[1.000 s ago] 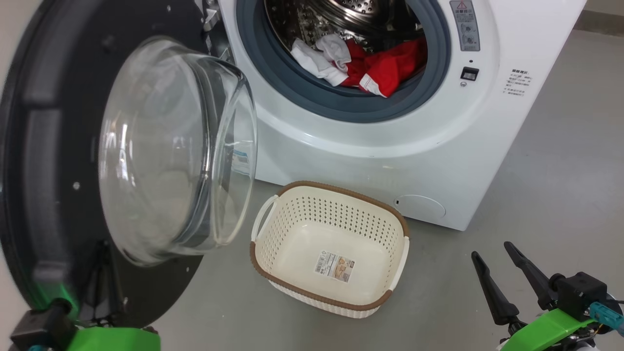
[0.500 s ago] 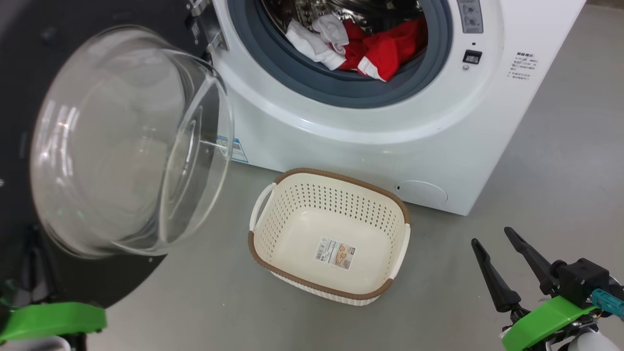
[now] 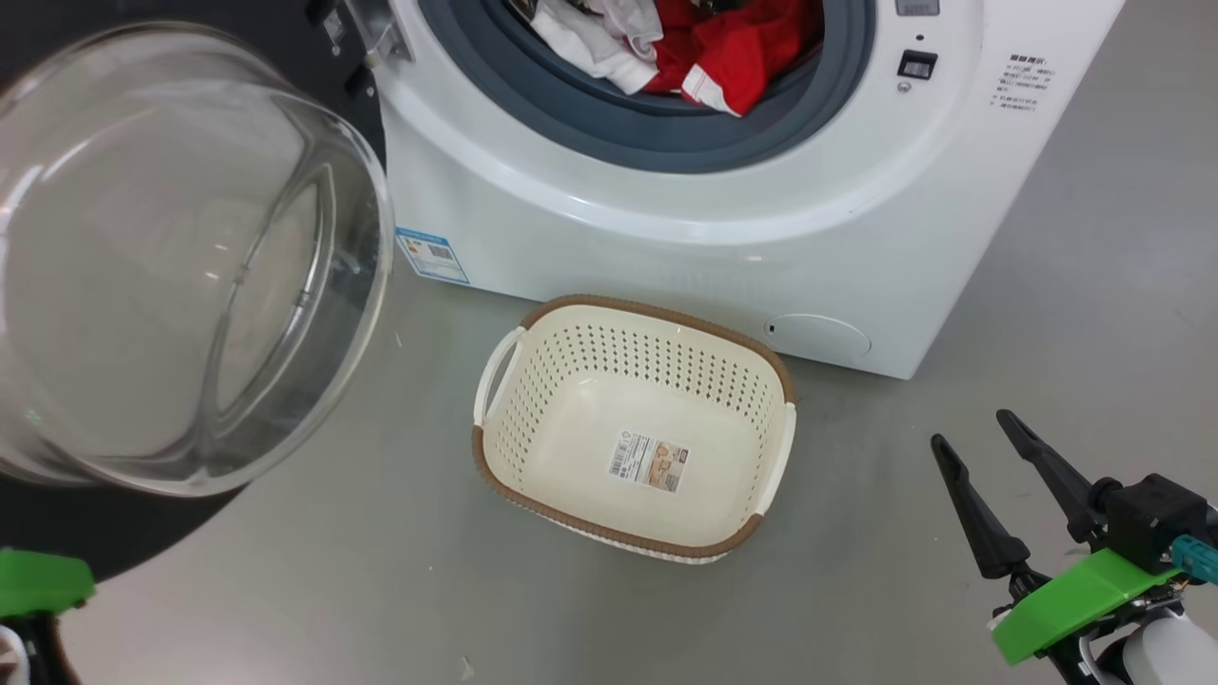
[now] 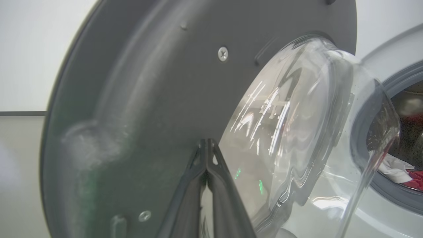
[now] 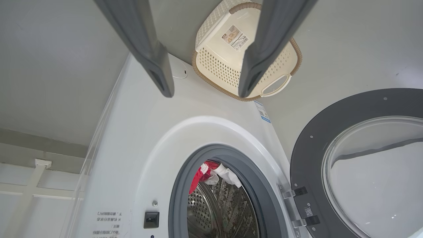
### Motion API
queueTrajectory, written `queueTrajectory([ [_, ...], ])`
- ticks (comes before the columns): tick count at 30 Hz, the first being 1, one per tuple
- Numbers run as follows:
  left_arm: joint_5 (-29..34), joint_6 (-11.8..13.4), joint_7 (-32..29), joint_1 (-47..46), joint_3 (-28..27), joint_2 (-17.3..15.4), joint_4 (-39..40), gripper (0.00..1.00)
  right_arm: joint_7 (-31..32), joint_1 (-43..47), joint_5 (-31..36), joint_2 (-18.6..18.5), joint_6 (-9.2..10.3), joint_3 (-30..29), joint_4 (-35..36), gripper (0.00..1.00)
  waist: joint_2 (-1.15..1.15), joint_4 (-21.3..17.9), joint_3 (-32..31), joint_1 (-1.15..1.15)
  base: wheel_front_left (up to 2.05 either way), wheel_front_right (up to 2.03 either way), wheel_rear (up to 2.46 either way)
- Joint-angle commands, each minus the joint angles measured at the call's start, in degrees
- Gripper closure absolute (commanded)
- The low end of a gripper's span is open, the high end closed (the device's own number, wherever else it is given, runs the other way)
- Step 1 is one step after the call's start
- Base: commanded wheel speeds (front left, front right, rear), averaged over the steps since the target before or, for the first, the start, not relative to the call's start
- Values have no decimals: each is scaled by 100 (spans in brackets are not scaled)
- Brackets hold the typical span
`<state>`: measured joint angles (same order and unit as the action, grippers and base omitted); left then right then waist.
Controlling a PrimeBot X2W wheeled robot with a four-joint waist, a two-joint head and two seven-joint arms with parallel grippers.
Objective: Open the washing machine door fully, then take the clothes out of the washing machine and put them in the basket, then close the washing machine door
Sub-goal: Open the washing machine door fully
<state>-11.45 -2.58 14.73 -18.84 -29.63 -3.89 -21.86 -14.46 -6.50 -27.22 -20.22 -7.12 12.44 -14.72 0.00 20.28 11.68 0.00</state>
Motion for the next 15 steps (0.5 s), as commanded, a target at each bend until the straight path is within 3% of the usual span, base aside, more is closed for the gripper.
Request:
queueTrajectory([
  [1, 60, -13, 27, -221, -313, -369, 41, 100, -54, -157, -23, -136, -36, 122, 148, 0, 0, -16, 80, 0, 0, 0, 0],
  [15, 213, -98, 27, -1010, -1069, -825, -794, 100, -54, -409, -30, -280, -36, 190, 211, 0, 0, -136, 521, 0, 0, 0, 0],
])
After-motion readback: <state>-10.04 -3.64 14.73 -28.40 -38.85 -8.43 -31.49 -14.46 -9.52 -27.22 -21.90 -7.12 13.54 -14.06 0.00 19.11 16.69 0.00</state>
